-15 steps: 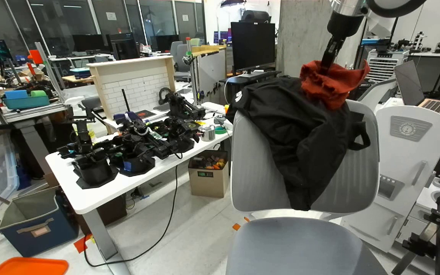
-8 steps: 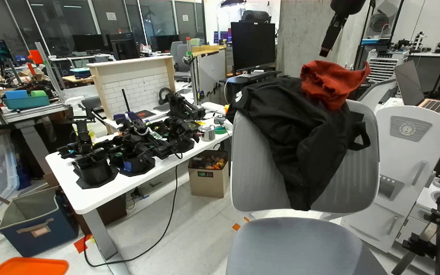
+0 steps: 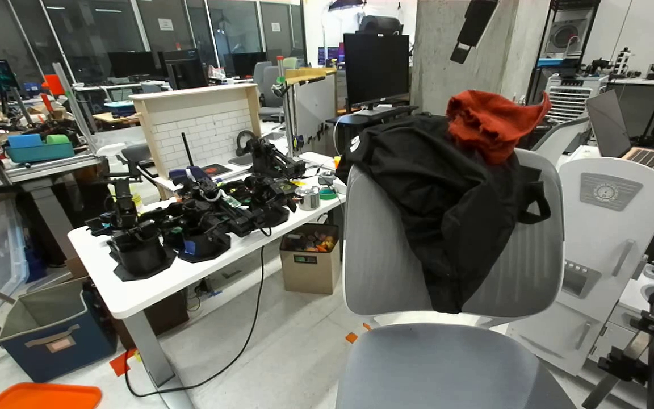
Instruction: Put the black clothing on the backrest of the chair then put the red towel on the backrest.
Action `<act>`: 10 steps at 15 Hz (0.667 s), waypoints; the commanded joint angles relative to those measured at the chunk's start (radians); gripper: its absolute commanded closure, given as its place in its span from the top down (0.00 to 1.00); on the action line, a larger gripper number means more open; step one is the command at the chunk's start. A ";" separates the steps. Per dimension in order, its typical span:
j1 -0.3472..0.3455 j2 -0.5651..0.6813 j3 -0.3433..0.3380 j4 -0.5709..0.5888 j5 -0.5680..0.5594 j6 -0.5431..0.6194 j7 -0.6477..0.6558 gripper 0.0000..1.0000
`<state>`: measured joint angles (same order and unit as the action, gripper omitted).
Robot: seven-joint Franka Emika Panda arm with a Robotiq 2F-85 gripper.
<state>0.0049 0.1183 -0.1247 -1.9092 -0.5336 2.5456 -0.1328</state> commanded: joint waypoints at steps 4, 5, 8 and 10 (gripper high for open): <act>0.020 -0.096 0.071 -0.091 -0.004 -0.036 0.048 1.00; 0.018 -0.102 0.071 -0.098 -0.004 -0.036 0.048 1.00; 0.013 -0.105 0.068 -0.104 -0.005 -0.036 0.048 1.00; 0.013 -0.105 0.068 -0.104 -0.005 -0.036 0.048 1.00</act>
<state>0.0380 0.0138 -0.0767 -2.0147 -0.5406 2.5118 -0.0816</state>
